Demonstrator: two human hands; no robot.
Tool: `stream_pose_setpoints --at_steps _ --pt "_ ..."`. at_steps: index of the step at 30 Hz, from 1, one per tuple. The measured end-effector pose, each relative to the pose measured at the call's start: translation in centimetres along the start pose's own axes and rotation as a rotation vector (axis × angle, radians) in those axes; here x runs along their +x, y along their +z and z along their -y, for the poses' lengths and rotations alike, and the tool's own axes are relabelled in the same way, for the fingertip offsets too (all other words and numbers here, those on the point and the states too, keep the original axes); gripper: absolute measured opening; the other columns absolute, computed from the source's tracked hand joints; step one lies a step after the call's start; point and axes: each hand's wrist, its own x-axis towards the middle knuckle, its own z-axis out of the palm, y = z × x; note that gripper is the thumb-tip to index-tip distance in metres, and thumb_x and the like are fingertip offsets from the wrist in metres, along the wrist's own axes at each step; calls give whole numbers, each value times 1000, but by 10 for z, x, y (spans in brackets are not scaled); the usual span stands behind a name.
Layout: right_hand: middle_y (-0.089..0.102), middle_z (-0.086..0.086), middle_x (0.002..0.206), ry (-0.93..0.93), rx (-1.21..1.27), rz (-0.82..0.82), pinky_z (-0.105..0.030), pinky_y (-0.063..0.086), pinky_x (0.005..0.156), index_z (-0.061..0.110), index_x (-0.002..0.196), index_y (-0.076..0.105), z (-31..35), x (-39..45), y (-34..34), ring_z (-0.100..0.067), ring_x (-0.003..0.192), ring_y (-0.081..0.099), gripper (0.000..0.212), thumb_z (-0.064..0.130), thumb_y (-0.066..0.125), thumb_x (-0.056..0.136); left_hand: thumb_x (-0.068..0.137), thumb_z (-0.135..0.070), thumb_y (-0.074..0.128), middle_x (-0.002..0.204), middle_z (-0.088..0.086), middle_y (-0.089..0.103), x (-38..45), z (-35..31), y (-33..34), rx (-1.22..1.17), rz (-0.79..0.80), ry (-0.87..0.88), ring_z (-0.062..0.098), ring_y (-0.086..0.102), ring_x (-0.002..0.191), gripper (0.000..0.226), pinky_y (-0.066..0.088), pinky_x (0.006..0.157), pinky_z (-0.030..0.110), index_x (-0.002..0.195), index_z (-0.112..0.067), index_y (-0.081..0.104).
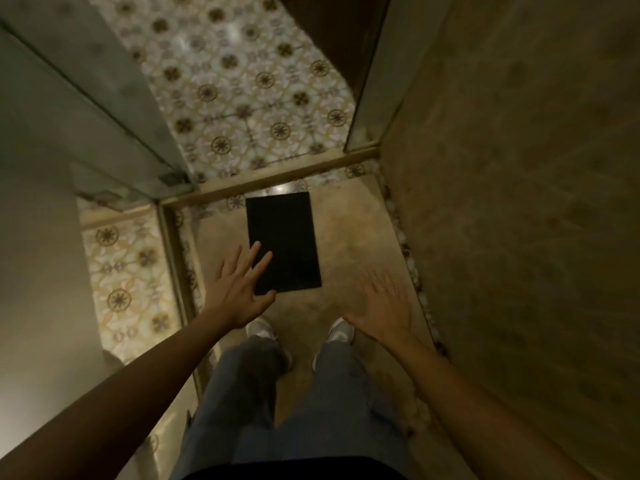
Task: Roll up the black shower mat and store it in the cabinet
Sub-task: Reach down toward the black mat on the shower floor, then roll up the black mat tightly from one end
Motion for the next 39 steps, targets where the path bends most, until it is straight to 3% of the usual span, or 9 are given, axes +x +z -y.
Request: stream_pose_setpoints --at_steps 13,15,18,22,25,27,34,39 --pt "8 -3 168 -158 -137 218 -43 13 123 21 159 10 64 143 120 -24 154 5 99 71 55 87 95 -66 34 164 -2 -18 56 108 186 -27 179 9 26 -18 150 80 3 123 53 156 -36 -8" --pt "13 -2 168 -207 -116 242 -43 18 121 24 159 11 68 177 151 -24 153 12 95 67 58 88 95 -65 35 164 -2 -19 83 120 228 -29 195 14 25 -18 150 81 1 123 51 155 -36 -9" --pt "27 -2 162 -291 -94 268 -43 39 111 27 158 15 73 235 203 -25 142 36 89 58 62 90 94 -65 36 164 -4 -20 133 137 294 -31 222 53 26 -18 150 81 2 123 51 155 -36 -9" --pt "48 -8 142 -416 -170 257 -39 52 91 21 151 32 71 309 277 -28 118 55 61 37 58 98 95 -60 40 165 -4 -12 198 152 378 43 267 120 29 -10 151 80 9 122 52 156 -34 -5" --pt "55 -9 127 -558 -326 274 -36 46 80 17 134 47 61 352 330 -28 107 58 34 23 51 101 97 -43 44 161 3 23 240 161 428 166 219 217 29 25 142 65 34 108 44 154 -25 19" --pt "53 -10 123 -642 -373 285 -36 43 75 15 127 51 52 377 361 -30 106 57 27 17 50 100 93 -38 45 145 5 39 264 167 457 209 164 308 27 38 125 52 38 93 39 142 -21 35" --pt "54 -9 127 -801 -277 226 -45 52 85 16 130 56 22 437 432 -29 112 56 38 36 60 98 93 -47 58 136 6 41 324 182 539 79 220 508 27 43 115 59 43 86 39 140 -18 39" --pt "63 -9 109 -963 -209 87 -48 55 66 13 114 67 4 452 452 -29 96 60 26 31 69 94 88 -24 65 114 10 56 326 194 558 -46 -32 641 28 55 93 39 51 65 38 124 -12 58"
